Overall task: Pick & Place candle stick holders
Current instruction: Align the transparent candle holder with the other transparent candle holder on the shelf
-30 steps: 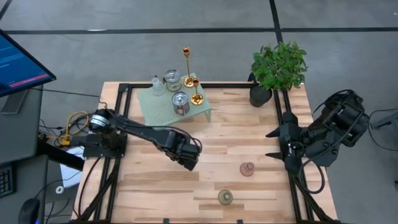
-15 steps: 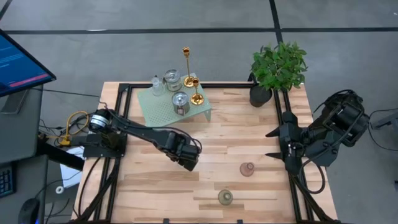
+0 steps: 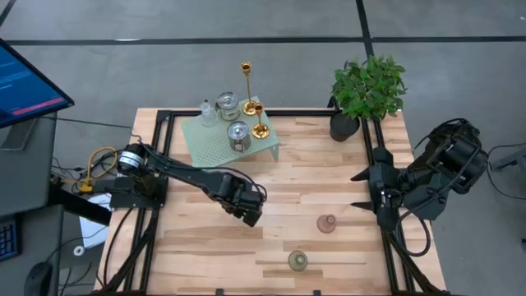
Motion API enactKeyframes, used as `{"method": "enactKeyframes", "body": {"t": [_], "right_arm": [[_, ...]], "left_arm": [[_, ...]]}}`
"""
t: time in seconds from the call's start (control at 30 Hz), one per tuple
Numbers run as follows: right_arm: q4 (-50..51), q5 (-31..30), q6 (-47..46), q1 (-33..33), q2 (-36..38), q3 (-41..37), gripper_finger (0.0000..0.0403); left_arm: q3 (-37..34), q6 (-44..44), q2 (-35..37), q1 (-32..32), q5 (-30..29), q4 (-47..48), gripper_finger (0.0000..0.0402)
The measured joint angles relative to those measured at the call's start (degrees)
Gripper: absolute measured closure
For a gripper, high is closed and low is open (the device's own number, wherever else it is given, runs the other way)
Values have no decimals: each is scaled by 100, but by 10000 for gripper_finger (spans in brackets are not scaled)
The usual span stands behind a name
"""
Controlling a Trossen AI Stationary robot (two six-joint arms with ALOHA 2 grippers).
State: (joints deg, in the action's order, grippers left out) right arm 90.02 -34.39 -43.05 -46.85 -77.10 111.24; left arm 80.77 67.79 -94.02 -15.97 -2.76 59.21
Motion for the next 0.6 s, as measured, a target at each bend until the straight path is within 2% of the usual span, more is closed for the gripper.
{"method": "enactKeyframes", "body": {"t": [0.3, 0.6], "right_arm": [[0, -12, 9, 0, -2, 0, 101], [0, -16, 11, 0, -2, 0, 101]], "left_arm": [[69, 24, 211, -20, -117, -40, 391], [76, 668, 1360, -17, -813, -19, 391]]}}
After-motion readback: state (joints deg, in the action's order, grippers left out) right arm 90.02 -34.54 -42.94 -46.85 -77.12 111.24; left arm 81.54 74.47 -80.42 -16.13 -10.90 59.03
